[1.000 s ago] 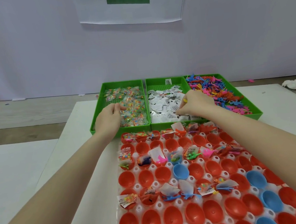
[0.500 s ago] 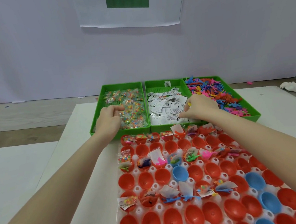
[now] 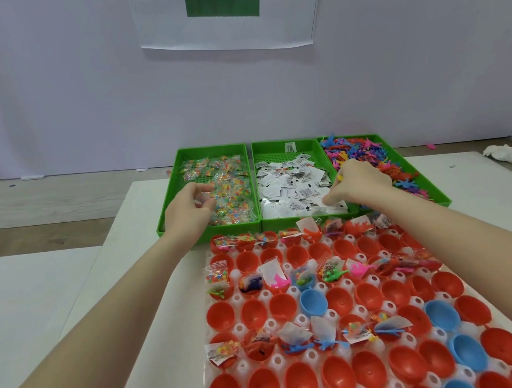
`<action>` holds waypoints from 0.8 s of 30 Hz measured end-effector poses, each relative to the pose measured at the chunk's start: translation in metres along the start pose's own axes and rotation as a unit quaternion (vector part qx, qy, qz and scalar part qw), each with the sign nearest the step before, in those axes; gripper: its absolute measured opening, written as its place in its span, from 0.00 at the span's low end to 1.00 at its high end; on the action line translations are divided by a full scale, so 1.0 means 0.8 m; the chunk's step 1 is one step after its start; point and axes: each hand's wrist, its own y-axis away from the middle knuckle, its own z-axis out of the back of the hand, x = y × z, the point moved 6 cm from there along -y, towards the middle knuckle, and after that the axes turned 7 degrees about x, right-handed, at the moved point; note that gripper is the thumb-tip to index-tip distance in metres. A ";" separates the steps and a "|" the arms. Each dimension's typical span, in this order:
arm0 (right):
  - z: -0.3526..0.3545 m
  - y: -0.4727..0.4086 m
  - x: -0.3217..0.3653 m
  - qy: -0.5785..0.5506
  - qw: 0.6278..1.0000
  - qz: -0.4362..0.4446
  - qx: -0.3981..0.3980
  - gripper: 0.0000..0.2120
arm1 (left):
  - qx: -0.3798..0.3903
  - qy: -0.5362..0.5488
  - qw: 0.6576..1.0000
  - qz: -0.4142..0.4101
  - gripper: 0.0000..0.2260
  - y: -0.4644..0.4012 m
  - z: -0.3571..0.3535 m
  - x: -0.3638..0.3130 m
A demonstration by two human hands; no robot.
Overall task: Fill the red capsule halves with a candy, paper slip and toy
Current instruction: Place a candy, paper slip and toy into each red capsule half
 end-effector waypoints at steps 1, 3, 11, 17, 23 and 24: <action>-0.001 0.000 0.000 -0.025 1.000 0.005 0.004 0.13 | -0.002 0.005 1.000 -0.002 0.10 0.000 0.001 0.000; 0.004 0.002 0.001 -0.104 0.994 0.035 -0.013 0.07 | -0.004 0.019 1.000 -0.003 0.11 0.001 0.002 0.001; 0.019 0.039 0.008 -0.368 0.926 0.086 -0.006 0.14 | -0.001 0.149 0.989 0.005 0.05 0.006 0.009 -0.001; 0.032 0.121 0.023 -0.480 0.863 0.152 0.051 0.05 | 0.014 0.237 0.971 0.015 0.10 0.054 0.024 -0.044; 0.040 0.225 0.031 -0.521 0.813 0.238 0.103 0.14 | 0.164 0.381 0.910 0.020 0.10 0.184 -0.016 -0.124; 0.040 0.238 0.030 -0.523 0.808 0.251 0.105 0.13 | 0.189 0.412 0.891 0.035 0.11 0.201 -0.024 -0.134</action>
